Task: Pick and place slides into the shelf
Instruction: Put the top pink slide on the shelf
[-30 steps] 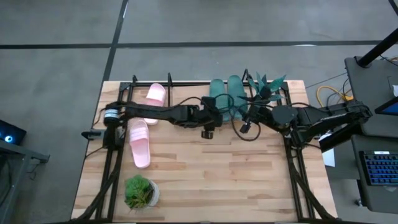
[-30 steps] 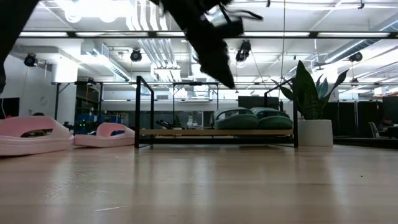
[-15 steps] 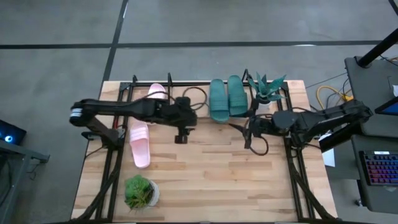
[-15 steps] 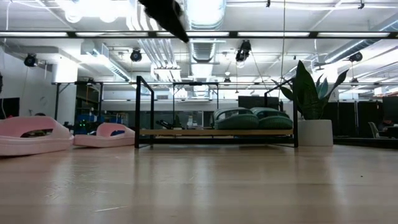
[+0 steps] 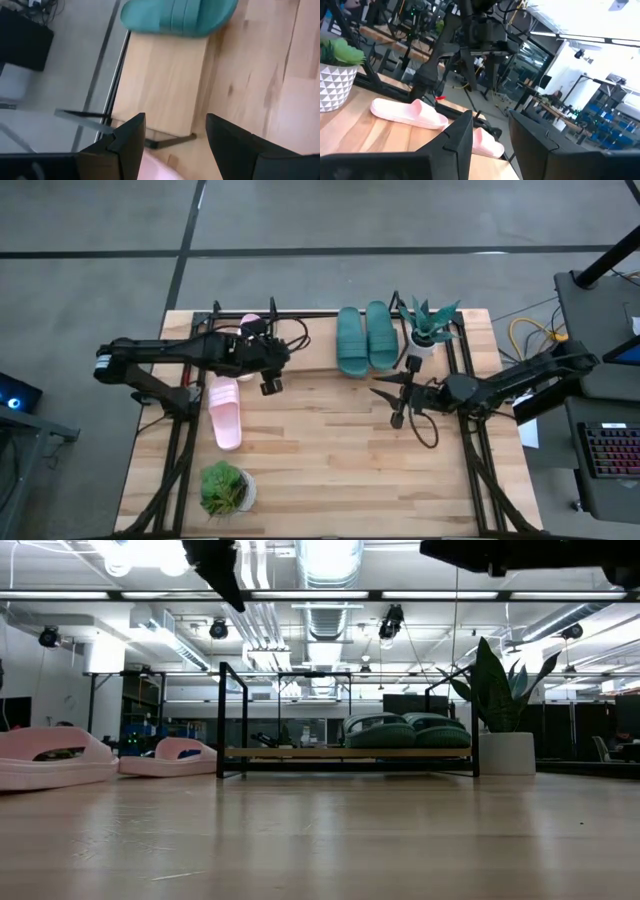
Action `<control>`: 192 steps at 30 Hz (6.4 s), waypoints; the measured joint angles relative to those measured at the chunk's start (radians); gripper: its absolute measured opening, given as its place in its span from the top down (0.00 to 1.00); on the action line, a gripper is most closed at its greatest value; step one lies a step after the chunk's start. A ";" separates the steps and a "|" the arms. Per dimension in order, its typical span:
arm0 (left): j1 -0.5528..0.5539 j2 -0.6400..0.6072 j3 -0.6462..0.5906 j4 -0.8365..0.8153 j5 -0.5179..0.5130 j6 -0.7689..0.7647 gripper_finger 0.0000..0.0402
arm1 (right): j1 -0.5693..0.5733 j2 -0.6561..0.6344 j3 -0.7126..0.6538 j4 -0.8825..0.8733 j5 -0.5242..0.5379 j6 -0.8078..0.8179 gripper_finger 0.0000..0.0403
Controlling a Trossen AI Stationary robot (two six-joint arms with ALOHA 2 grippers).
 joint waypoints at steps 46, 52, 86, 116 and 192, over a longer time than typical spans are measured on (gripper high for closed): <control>0.501 -0.041 -0.586 0.386 -0.001 0.577 0.52 | 0.000 -0.010 -0.023 0.039 0.001 0.033 0.73; 0.507 -0.010 -0.635 0.496 -0.032 0.647 0.52 | 0.000 -0.010 -0.026 0.039 0.001 0.033 0.72; 0.727 0.176 -0.622 0.683 -0.054 0.737 0.52 | 0.000 -0.010 -0.025 0.041 0.001 0.037 0.75; 0.692 -0.268 -0.573 0.472 -0.192 0.640 1.00 | 0.000 -0.010 -0.026 0.041 0.001 0.033 0.77; 0.303 0.707 0.256 0.206 -0.417 -0.133 1.00 | 0.000 -0.010 -0.027 0.039 0.004 0.014 0.79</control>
